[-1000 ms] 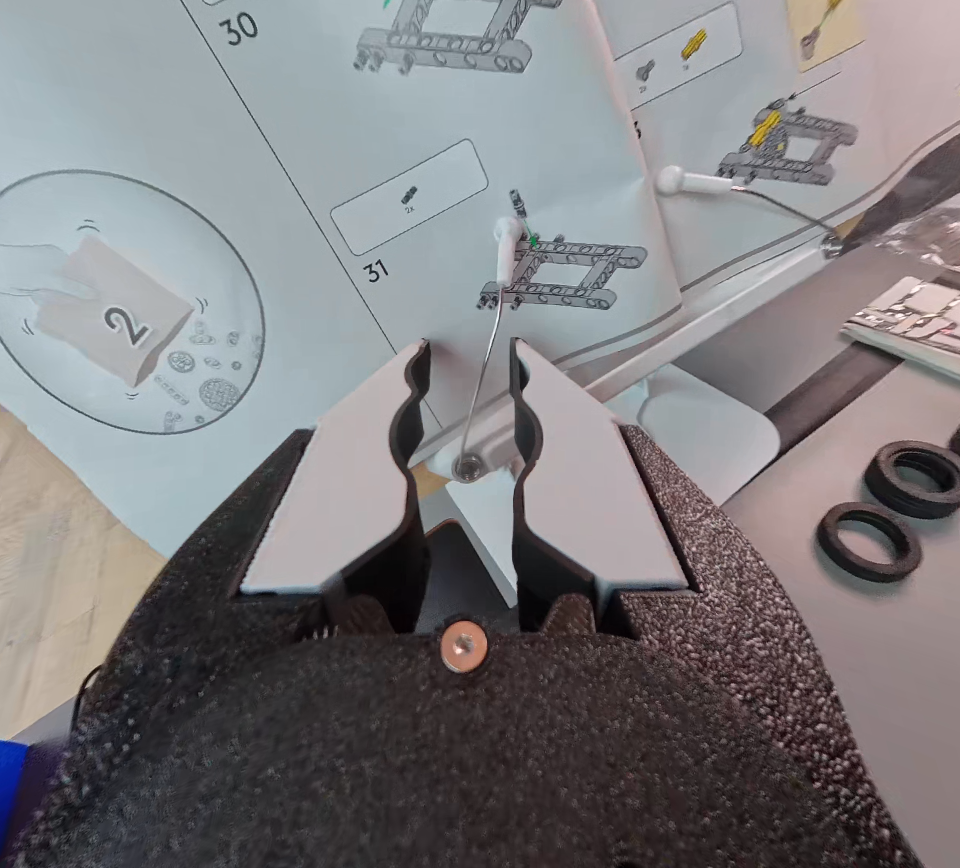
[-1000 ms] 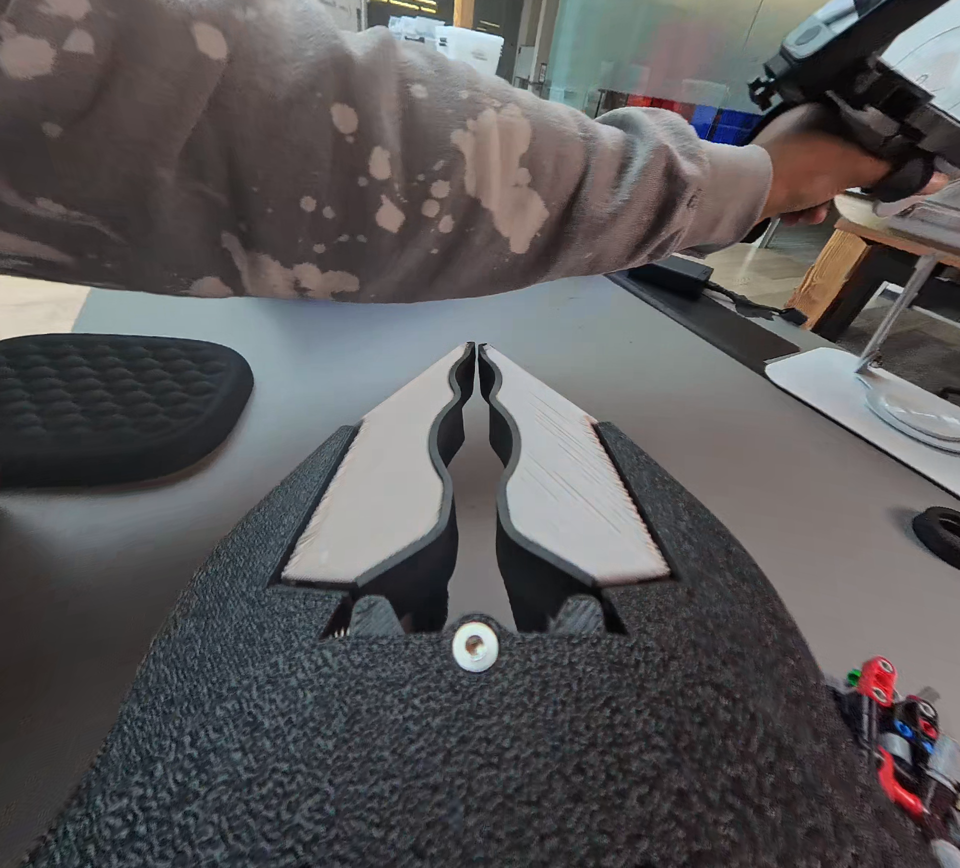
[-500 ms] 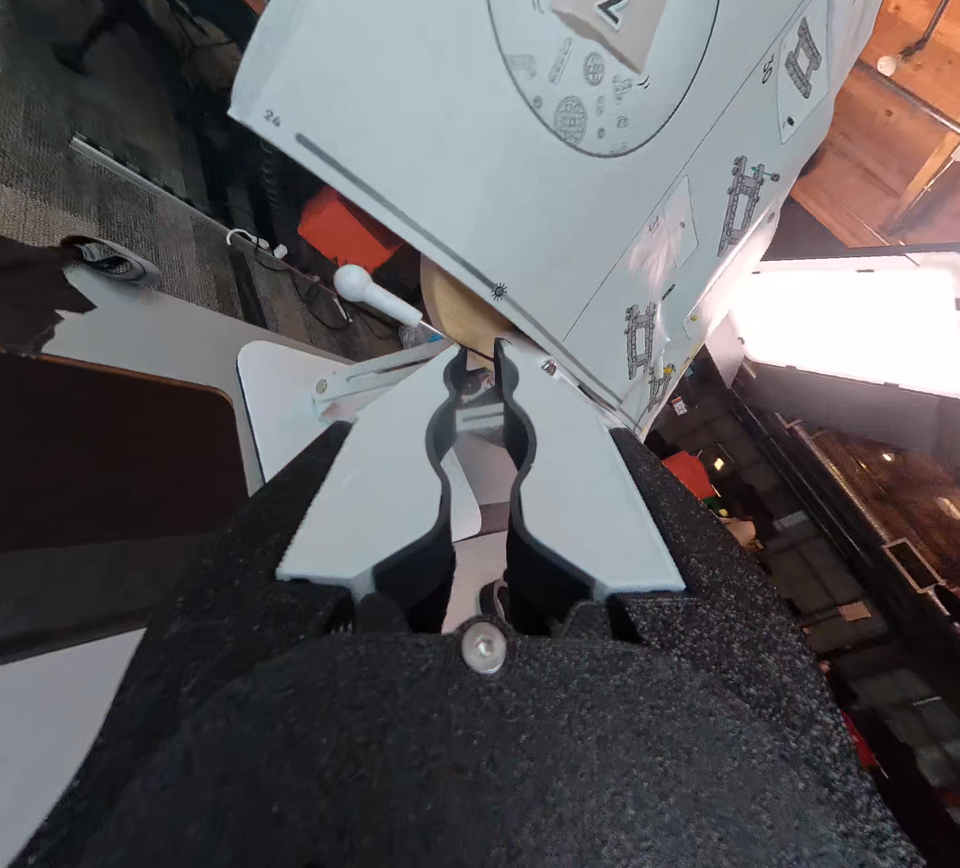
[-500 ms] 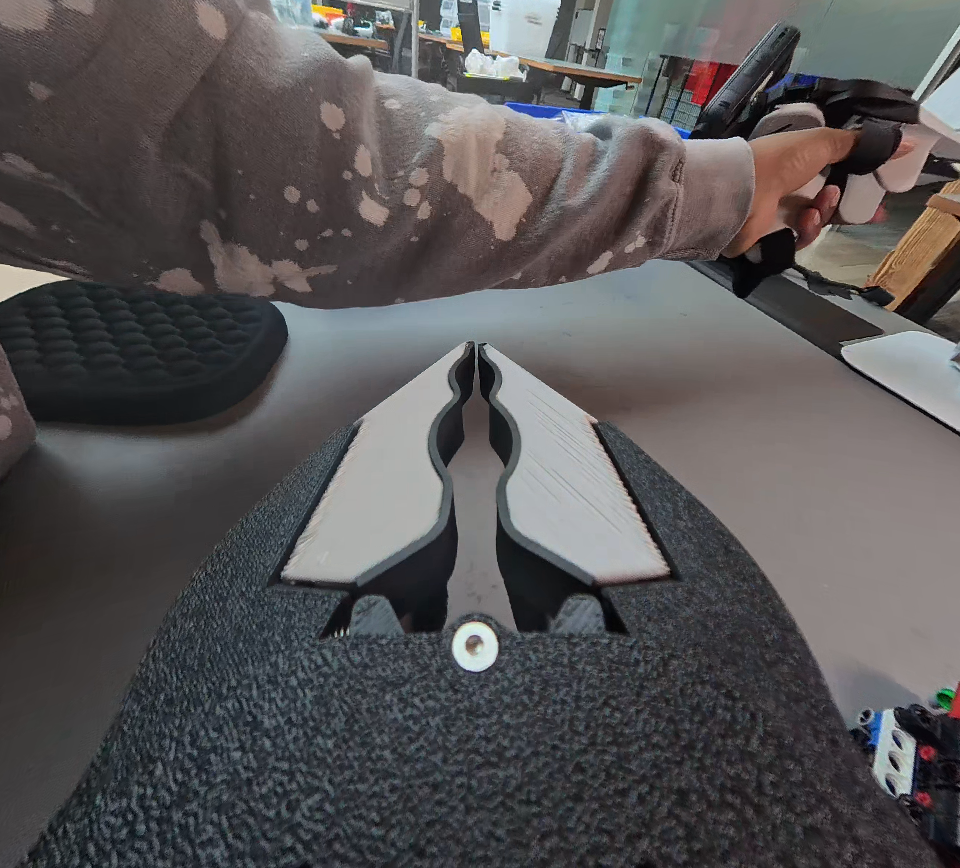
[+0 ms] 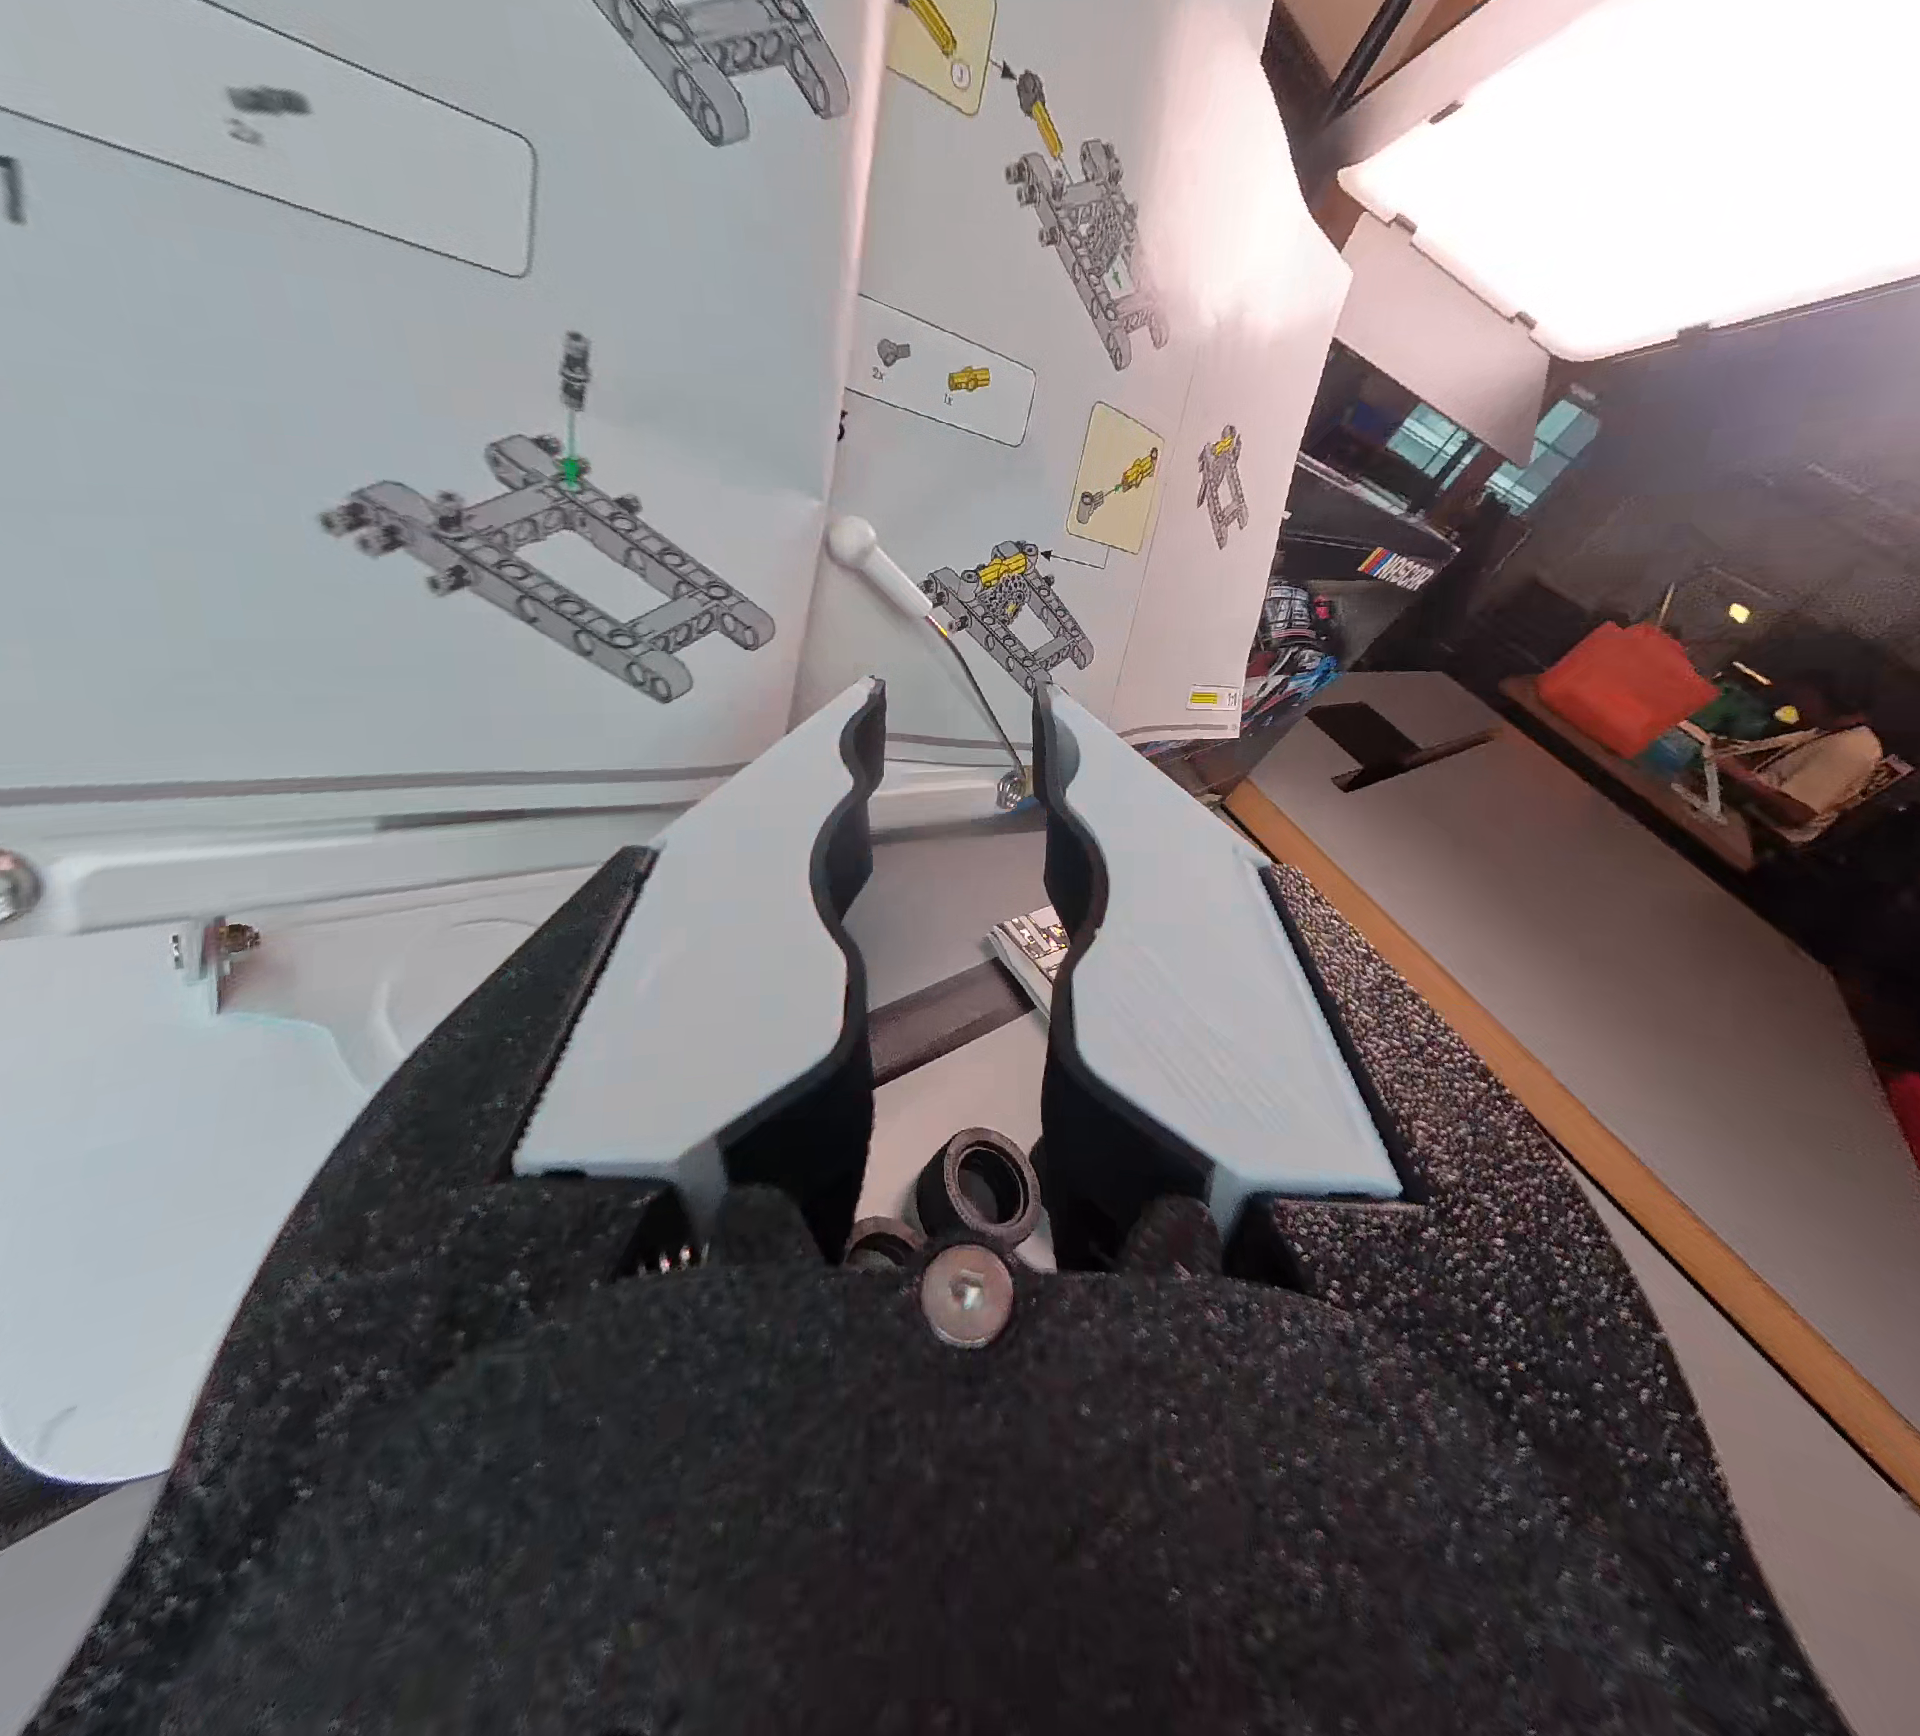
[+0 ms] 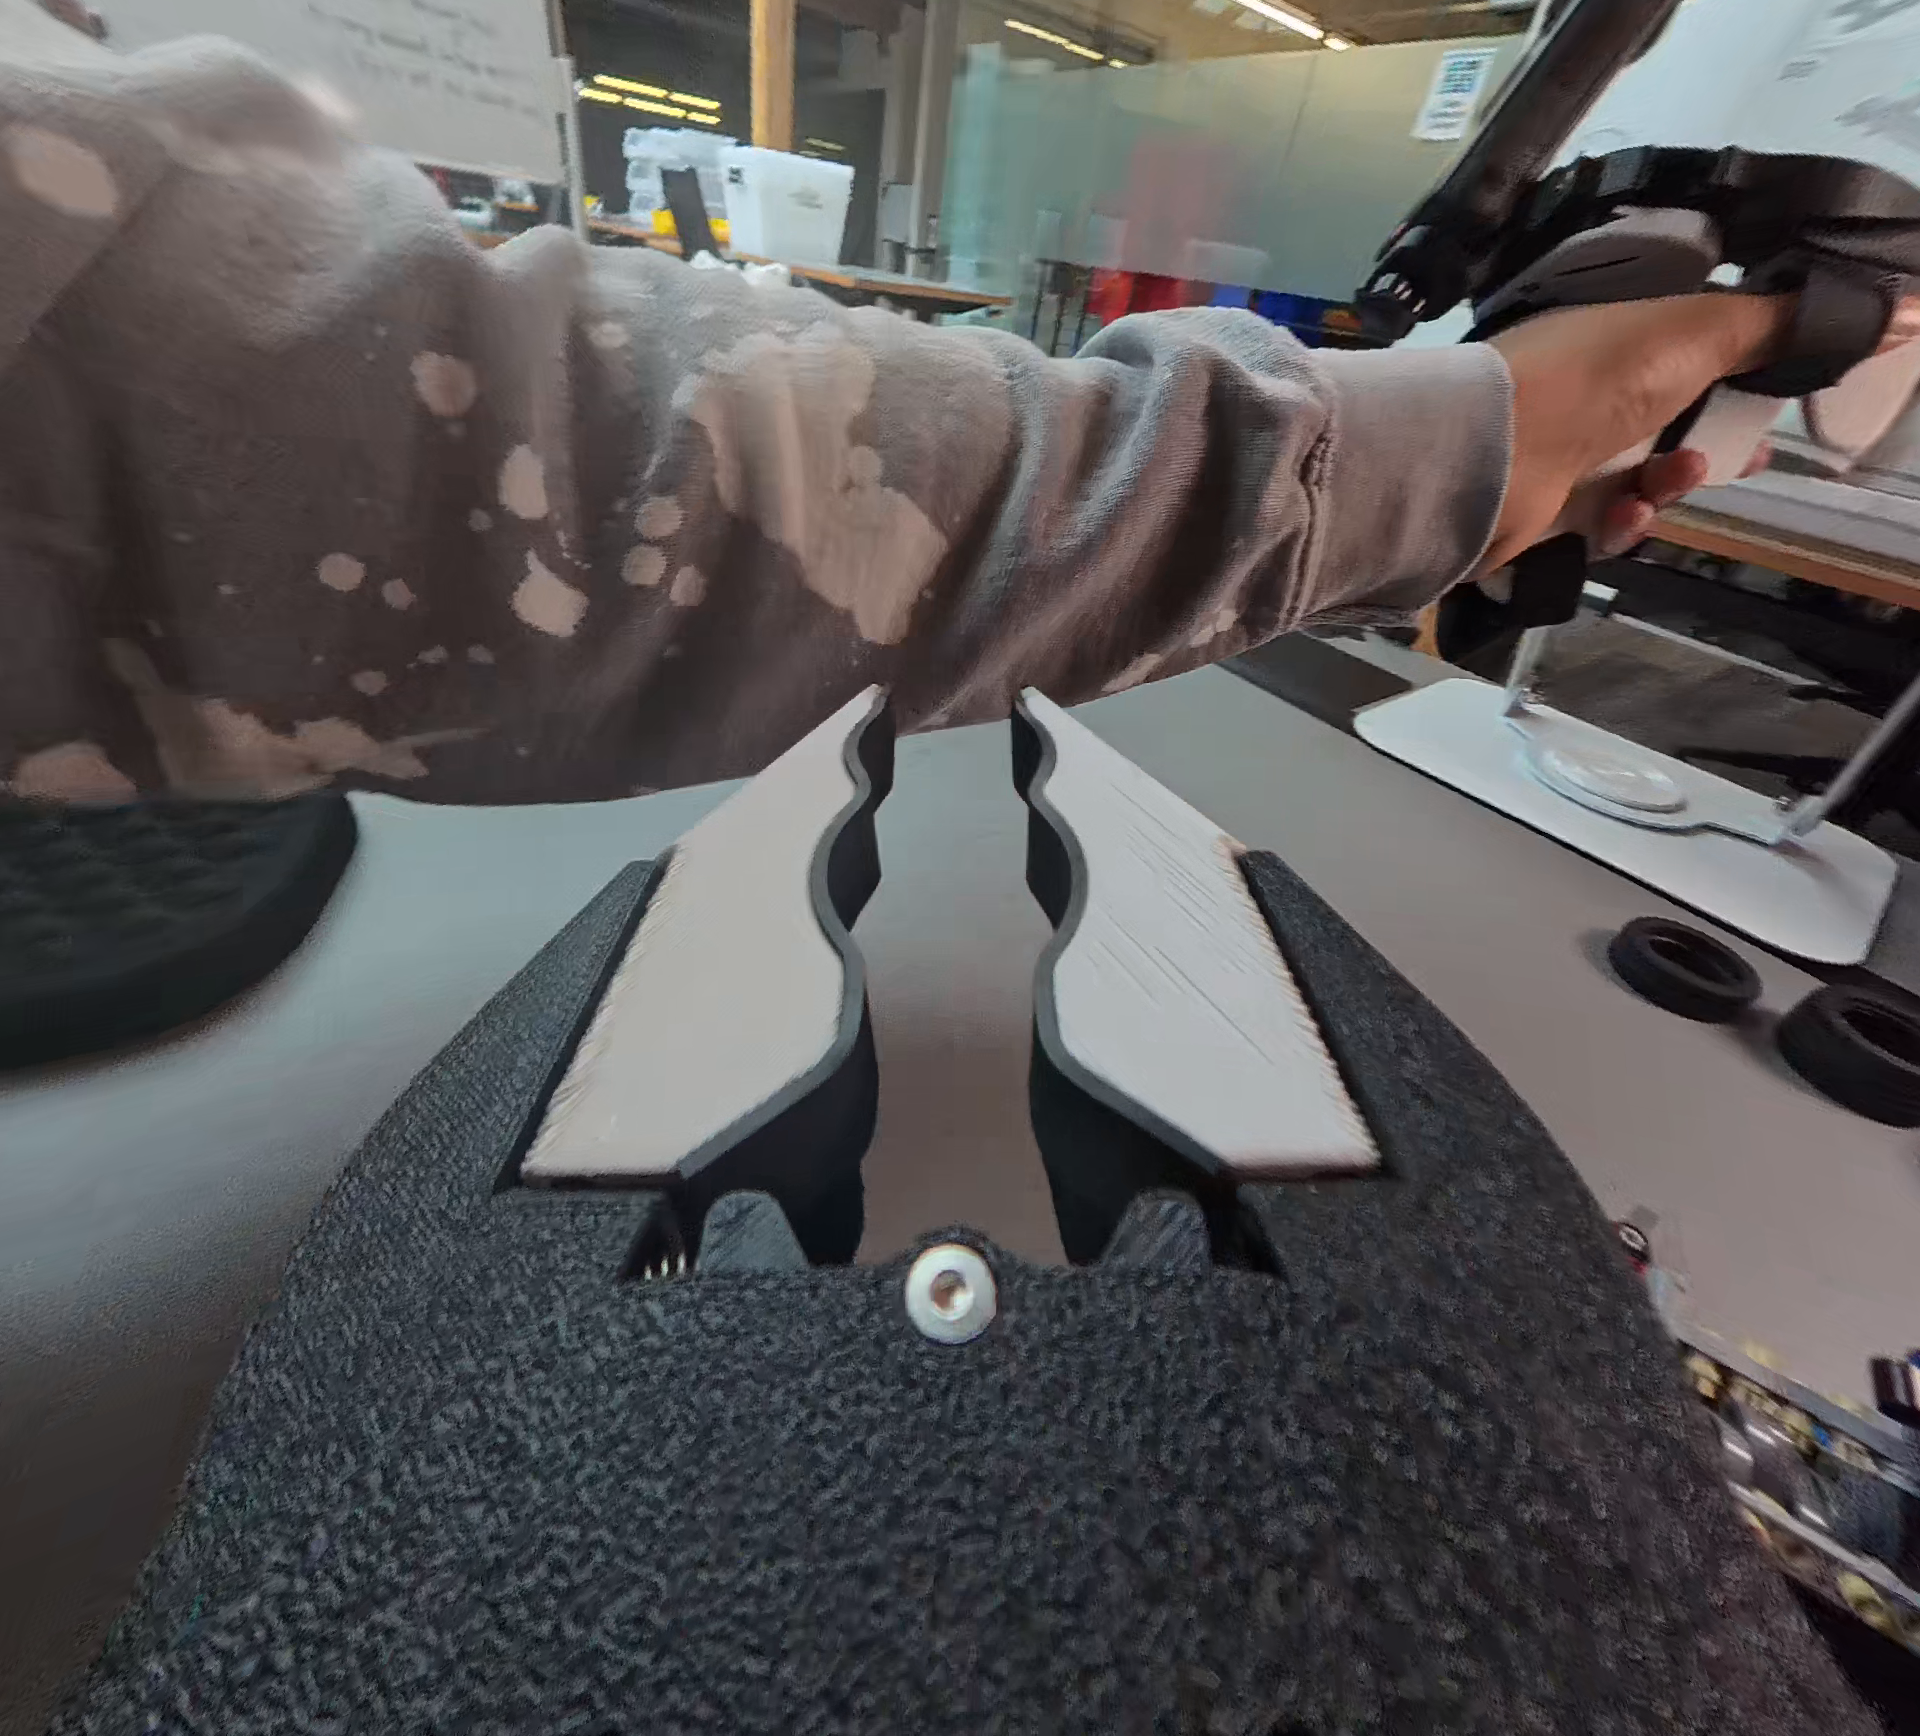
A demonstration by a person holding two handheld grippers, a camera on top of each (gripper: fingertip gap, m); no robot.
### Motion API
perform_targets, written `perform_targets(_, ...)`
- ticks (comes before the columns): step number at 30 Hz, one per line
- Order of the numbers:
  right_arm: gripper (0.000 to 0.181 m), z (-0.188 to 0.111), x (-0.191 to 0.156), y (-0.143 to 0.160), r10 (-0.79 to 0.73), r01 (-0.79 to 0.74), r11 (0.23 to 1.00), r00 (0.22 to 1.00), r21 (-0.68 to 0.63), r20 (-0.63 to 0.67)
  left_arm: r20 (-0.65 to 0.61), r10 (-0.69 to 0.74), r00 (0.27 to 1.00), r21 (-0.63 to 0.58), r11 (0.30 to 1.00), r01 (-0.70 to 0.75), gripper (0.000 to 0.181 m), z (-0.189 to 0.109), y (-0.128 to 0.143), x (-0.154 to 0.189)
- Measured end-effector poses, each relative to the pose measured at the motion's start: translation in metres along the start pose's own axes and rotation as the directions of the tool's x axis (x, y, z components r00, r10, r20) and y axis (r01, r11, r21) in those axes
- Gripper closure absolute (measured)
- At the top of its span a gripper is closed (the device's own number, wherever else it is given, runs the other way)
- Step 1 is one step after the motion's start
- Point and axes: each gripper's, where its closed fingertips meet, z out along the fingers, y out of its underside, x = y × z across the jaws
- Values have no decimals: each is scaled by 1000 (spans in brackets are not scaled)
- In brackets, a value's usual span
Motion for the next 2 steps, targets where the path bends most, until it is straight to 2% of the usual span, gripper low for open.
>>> perform_targets(2,142,-8,27,-10,75,-70,996,992,47,-100,59,10,998,-27,1000,-8,152,19,5,-4)
